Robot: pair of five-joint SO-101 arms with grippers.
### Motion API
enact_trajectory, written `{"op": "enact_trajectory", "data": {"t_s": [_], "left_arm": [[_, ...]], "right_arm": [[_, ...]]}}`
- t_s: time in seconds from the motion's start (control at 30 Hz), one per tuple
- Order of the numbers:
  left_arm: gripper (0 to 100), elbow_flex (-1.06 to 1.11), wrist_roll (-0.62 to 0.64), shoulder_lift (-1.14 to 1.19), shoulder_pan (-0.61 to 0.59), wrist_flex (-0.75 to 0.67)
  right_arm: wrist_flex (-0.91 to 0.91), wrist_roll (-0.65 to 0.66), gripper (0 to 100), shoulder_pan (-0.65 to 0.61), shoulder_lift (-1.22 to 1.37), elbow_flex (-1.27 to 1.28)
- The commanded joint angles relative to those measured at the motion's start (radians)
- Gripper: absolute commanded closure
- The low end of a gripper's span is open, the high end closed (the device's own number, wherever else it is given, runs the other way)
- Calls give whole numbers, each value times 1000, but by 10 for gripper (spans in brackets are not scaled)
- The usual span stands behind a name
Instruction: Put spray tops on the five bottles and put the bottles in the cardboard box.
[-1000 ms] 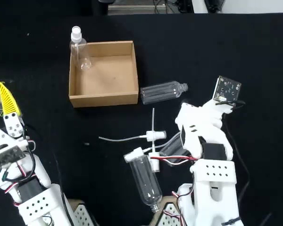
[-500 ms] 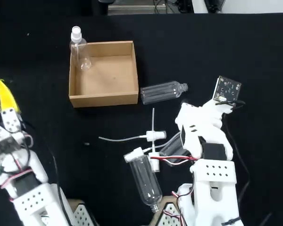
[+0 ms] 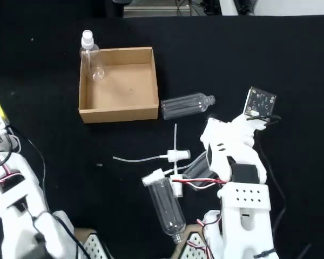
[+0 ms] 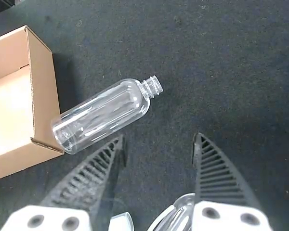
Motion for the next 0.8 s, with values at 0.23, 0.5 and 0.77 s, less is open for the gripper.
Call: {"op": "enact_trajectory", "data": {"t_s": [0.23, 0.5, 0.77], "left_arm": [[970, -185, 9, 496, -102, -144], [970, -197, 9, 756, -119, -468], [970, -277, 9, 1097, -125, -729]], "right_arm": [[-21, -3, 798, 14, -16, -1], [-21, -3, 798, 14, -16, -1], [-21, -3, 798, 14, -16, -1]]}}
